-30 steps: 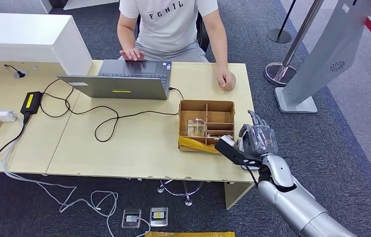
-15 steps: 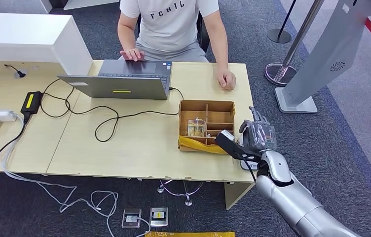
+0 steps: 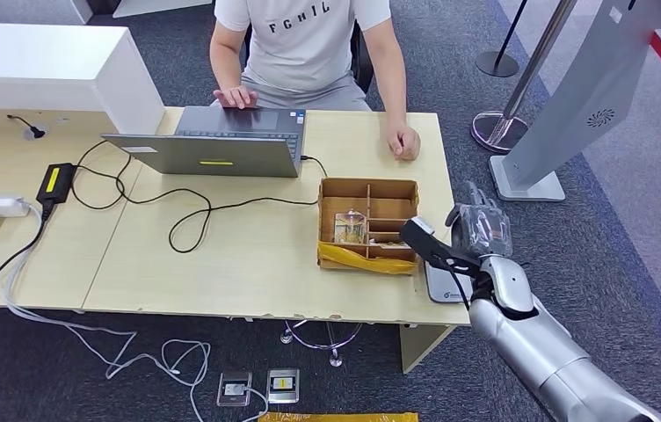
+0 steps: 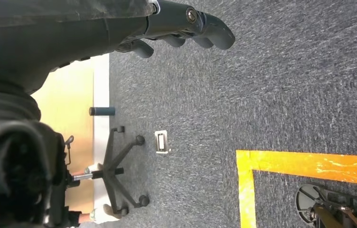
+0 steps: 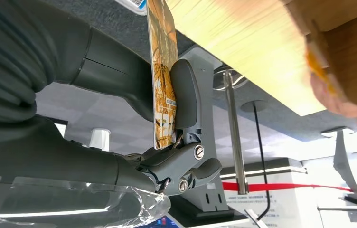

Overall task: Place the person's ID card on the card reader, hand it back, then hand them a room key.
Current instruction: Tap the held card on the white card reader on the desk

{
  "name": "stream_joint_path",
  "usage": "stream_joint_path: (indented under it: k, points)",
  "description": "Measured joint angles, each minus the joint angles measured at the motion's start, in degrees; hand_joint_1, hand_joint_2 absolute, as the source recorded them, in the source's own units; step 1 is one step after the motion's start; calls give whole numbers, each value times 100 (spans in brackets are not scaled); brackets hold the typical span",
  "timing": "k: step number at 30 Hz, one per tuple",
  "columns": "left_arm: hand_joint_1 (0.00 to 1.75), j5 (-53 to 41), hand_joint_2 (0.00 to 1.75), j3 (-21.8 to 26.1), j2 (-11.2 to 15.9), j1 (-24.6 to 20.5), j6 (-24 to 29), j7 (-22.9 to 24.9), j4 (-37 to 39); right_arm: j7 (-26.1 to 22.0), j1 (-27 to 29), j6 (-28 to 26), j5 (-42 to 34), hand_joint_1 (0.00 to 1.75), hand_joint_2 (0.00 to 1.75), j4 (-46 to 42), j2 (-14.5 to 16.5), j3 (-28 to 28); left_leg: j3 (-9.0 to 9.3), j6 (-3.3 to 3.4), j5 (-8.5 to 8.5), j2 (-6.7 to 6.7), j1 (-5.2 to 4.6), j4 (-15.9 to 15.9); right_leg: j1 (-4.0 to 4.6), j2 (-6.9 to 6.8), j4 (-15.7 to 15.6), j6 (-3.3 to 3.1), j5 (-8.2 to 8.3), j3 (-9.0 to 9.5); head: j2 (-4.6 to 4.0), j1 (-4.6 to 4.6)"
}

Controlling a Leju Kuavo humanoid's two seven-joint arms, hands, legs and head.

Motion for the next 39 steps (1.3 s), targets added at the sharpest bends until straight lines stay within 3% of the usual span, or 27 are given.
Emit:
stream_joint_path:
  k: [19, 39]
  points:
    - [0, -30, 0, 0, 16, 3, -22, -25, 0, 22, 418, -128, -231, 175, 175, 1, -423, -54, 0, -1, -1, 1, 0, 0, 0, 1, 0, 0, 0, -1, 0, -1]
    - [0, 33, 0, -1, 19, 0, -45, -83, 0, -312, 776, -383, -487, 175, 175, 55, -233, 75, 2, -1, -1, 1, 1, 0, 1, 1, 0, 0, 0, 2, 0, -1]
